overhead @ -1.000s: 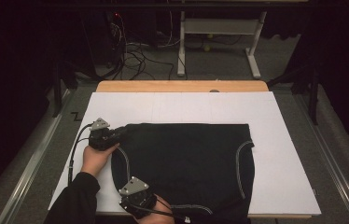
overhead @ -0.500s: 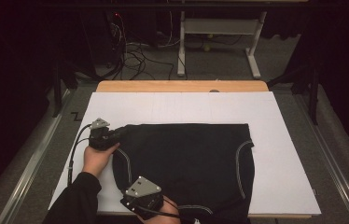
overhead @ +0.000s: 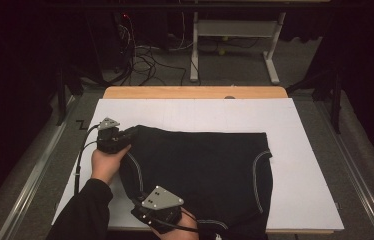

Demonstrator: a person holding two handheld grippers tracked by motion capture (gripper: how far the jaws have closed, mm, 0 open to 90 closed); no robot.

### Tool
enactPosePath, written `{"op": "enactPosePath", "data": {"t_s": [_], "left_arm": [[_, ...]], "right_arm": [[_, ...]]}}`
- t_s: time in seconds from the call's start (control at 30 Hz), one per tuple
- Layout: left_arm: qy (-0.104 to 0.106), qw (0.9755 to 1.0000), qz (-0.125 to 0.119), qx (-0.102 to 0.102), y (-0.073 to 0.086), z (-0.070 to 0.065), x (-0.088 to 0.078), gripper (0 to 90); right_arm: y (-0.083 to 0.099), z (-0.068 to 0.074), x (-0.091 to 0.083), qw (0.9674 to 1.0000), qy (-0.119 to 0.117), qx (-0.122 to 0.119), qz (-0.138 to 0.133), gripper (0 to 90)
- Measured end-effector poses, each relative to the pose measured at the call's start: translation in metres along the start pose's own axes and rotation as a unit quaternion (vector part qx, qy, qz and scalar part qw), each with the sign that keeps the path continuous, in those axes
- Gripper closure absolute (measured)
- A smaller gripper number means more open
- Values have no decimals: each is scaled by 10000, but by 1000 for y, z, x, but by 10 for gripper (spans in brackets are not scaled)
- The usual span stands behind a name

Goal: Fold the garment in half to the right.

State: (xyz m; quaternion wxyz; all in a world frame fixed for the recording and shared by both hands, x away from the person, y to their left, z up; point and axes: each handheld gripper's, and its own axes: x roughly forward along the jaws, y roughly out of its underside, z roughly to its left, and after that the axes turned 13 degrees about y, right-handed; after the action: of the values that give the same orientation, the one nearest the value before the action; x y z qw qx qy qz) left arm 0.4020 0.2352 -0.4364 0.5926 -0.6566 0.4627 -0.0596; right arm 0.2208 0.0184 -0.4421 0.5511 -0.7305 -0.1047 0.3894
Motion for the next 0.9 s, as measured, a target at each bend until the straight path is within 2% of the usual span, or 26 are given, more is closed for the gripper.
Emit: {"op": "enactPosePath", "data": {"t_s": [0.1,0.27,0.43,0.67,0.9], "left_arm": [[-27,10000,-32,-90,-6,-1,-2,746],[-117,9999,-21,28,-16,-10,-2,746],[-149,9999,-59,25,-26,-13,-3,746],[-223,9997,-112,47,-30,-6,-14,746],[-458,9990,3,-14,-23,8,-25,745]], "right_arm": [[-3,-3,-5,10000,-3,37,-84,718],[-9,-10,-15,9998,14,78,-204,717],[-15,-14,-22,9995,6,77,-299,718],[-24,-7,-20,9994,-60,15,-348,718],[-31,6,-5,9993,-170,-89,-333,718]]}}
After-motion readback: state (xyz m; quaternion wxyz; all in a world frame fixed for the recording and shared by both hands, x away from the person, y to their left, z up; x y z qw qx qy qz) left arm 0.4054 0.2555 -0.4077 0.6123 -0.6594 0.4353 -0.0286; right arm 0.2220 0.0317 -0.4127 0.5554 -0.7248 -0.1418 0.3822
